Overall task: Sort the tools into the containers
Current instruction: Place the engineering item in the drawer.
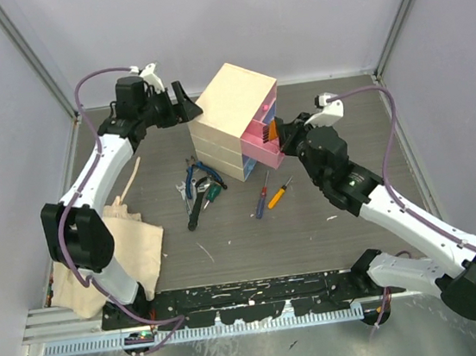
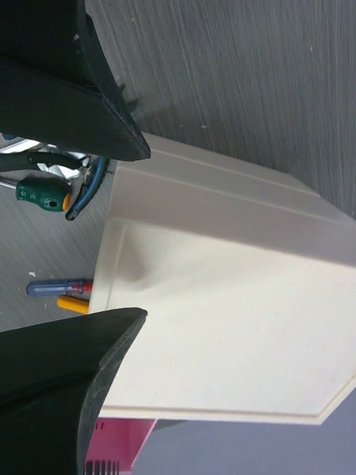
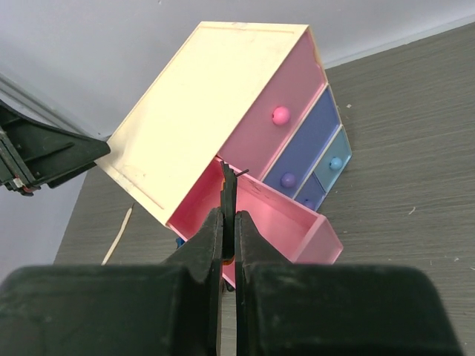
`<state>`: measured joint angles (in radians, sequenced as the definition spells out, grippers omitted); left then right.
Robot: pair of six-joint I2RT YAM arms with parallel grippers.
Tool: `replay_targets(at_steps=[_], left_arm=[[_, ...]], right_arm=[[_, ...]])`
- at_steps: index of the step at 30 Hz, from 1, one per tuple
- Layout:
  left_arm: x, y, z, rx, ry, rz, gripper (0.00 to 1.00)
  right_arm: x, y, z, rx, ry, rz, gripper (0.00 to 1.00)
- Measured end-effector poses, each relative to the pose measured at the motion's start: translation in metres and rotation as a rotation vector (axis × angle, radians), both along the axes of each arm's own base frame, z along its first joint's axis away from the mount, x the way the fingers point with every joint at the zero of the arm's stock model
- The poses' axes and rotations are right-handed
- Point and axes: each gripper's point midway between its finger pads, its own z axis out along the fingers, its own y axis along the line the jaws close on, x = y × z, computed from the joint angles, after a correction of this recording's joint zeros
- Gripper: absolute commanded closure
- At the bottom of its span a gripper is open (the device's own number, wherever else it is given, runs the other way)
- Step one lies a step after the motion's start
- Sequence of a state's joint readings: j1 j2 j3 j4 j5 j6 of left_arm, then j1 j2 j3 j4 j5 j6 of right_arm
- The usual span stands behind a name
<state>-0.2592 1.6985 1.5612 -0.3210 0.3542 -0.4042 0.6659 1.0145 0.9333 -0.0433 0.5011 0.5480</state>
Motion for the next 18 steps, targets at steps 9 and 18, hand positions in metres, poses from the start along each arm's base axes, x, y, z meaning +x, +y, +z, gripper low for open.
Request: replay_targets(at_steps=[9, 18], left_arm=[[-0.009, -0.010, -0.012, -0.053, 0.014, -0.052, 0.21], [-0.014, -0.016, -0.016, -0.067, -0.007, -0.057, 0.21]], right_arm=[[0.013, 0.015, -0.002, -0.032, -0.028, 0.037, 0.95], [0.029, 0.027, -0.025, -0.059, 0.008, 0.036, 0.94]])
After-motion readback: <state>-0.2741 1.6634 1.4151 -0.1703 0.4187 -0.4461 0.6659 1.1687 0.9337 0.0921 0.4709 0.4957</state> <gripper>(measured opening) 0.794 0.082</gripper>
